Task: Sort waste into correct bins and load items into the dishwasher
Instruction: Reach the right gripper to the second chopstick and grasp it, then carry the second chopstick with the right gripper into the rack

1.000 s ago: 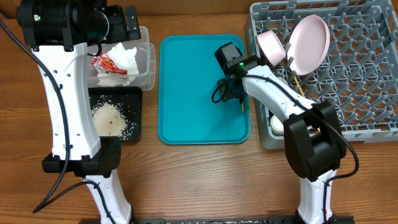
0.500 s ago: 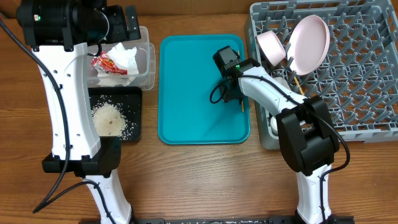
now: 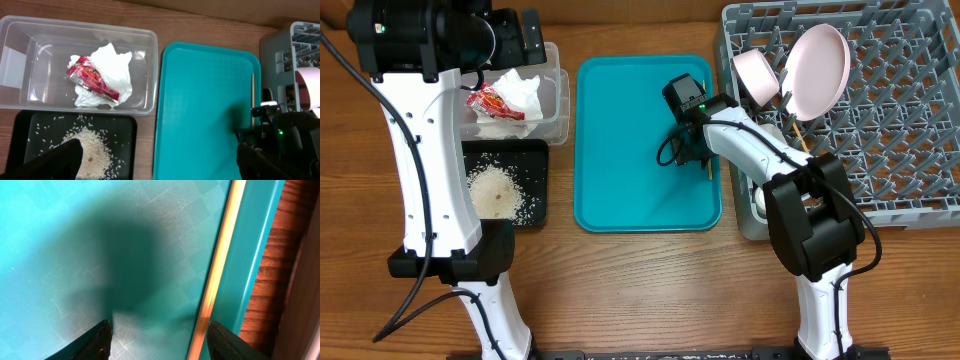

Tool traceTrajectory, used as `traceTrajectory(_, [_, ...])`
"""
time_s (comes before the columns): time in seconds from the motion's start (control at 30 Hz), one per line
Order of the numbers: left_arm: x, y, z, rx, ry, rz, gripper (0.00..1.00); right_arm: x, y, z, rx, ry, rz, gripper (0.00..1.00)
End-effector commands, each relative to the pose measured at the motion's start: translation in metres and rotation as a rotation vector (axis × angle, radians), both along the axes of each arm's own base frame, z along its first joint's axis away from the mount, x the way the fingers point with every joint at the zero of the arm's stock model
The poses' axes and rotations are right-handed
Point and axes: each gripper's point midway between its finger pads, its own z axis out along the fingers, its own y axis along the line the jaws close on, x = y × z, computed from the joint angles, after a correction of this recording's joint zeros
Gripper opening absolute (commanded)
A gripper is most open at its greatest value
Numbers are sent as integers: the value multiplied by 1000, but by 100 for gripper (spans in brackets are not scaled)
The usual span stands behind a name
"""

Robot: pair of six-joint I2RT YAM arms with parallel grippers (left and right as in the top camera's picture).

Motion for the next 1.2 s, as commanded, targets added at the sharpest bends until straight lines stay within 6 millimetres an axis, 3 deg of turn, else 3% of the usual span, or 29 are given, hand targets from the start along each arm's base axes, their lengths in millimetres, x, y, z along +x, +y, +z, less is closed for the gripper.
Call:
traceTrajectory(0.0, [-5,0,12,-1,-32,9,100,-6,0,-21,9,53,-18,63])
traceTrajectory(0.43, [-5,0,12,-1,-32,9,100,-28,17,-24,120,165,-34,61])
traceTrajectory(0.5, [-5,0,12,-1,-32,9,100,-31,18,-25,132,178,-31,55])
traceTrajectory(0.67, [-5,0,12,-1,-32,9,100,-32,19,-25,135,182,-30,19])
traceTrajectory(0.83, [-5,0,12,-1,-32,9,100,-32,19,-25,136,184,-30,4])
traceTrajectory(0.9, [-5,0,12,-1,-32,9,100,-32,20,-22,141,180,-29,4])
traceTrajectory(0.97, [-5,0,12,-1,-32,9,100,-30,21,-12,147,166,-24,4])
traceTrajectory(1.03, [-5,0,12,-1,-32,9,100,-25,23,11,160,139,-17,4])
traceTrajectory(1.17, [-5,0,12,-1,-32,9,100,-13,26,91,203,43,9,4])
